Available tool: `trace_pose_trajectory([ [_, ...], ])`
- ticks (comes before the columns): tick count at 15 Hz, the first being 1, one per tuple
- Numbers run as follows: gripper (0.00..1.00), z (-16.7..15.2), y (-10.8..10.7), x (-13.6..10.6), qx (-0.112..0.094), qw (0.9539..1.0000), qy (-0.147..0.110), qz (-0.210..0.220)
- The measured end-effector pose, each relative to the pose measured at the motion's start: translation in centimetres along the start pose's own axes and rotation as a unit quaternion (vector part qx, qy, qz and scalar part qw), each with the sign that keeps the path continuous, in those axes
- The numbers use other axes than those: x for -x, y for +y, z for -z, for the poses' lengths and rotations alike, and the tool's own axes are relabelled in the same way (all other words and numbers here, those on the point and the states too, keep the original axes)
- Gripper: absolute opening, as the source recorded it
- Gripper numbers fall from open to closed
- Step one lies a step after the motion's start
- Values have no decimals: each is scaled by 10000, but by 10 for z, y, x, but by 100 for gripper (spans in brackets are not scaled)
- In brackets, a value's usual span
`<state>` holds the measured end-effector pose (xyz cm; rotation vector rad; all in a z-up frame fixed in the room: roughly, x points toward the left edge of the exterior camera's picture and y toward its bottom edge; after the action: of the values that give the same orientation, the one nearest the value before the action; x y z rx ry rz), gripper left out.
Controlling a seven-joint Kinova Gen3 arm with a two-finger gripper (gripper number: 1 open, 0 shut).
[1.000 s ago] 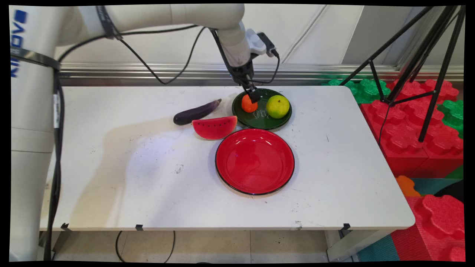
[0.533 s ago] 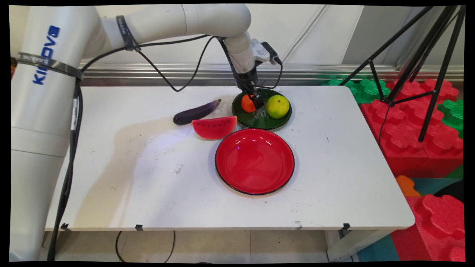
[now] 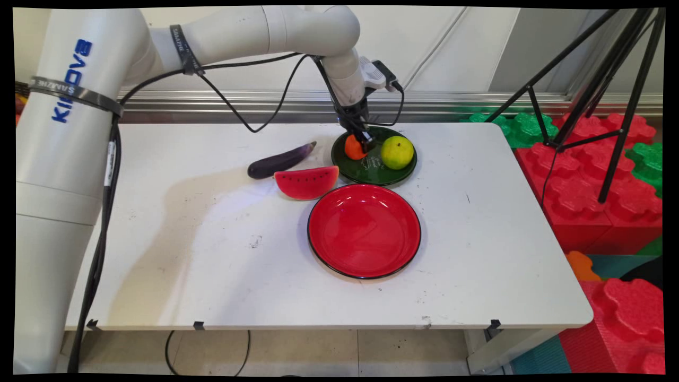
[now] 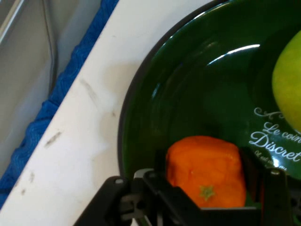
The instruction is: Place the picked object on the table
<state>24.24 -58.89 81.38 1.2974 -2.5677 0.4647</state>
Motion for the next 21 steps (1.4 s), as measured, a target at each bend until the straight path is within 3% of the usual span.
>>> trace_pose_trajectory([
  [6, 0, 32, 6, 7, -131, 9998, 172, -18],
  [13, 0, 105, 22, 38, -305, 9980, 487, -267],
  [16, 0, 137, 31, 61, -313, 9967, 603, -436],
  [21, 0, 193, 47, 122, -260, 9942, 722, -752],
])
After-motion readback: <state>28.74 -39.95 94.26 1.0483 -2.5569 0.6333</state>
